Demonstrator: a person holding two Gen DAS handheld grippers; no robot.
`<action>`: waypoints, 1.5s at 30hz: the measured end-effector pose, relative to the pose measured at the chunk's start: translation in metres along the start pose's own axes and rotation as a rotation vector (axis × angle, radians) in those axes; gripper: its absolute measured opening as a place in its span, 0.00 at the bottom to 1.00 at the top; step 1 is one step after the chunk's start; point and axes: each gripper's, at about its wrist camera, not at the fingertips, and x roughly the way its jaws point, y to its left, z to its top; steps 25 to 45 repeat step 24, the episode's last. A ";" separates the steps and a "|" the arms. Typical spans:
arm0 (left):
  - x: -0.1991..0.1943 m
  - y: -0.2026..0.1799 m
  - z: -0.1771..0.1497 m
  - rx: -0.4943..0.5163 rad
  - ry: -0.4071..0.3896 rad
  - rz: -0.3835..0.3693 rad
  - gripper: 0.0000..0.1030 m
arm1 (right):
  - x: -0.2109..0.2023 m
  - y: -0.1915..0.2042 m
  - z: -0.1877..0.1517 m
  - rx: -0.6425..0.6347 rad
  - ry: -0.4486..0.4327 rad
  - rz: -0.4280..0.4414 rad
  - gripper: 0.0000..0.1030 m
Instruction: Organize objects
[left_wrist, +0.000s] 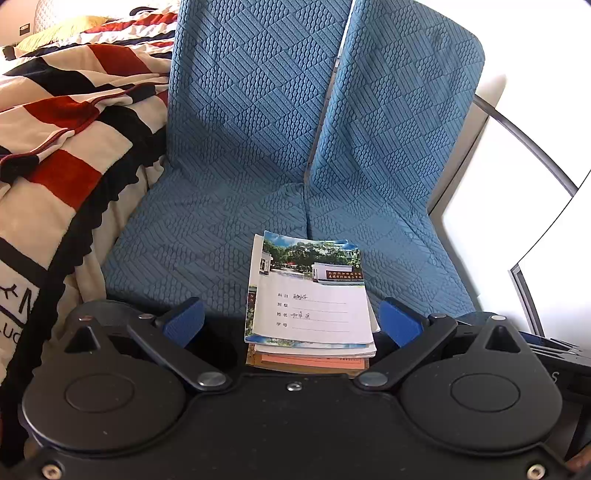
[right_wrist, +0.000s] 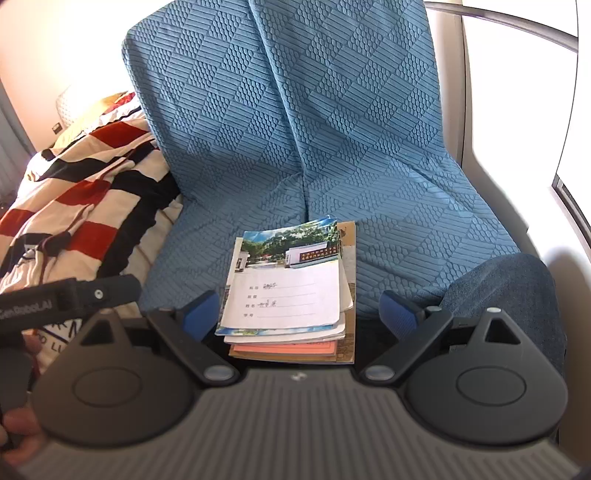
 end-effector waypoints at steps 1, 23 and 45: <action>0.000 0.000 0.000 0.001 -0.001 0.001 0.98 | 0.000 0.000 0.000 -0.001 -0.001 -0.004 0.91; -0.001 -0.002 0.000 0.012 -0.002 -0.004 0.98 | 0.001 0.001 -0.002 -0.009 0.000 -0.002 0.92; -0.001 -0.002 0.000 0.010 -0.003 0.000 0.98 | 0.001 0.001 -0.002 -0.009 0.000 -0.002 0.92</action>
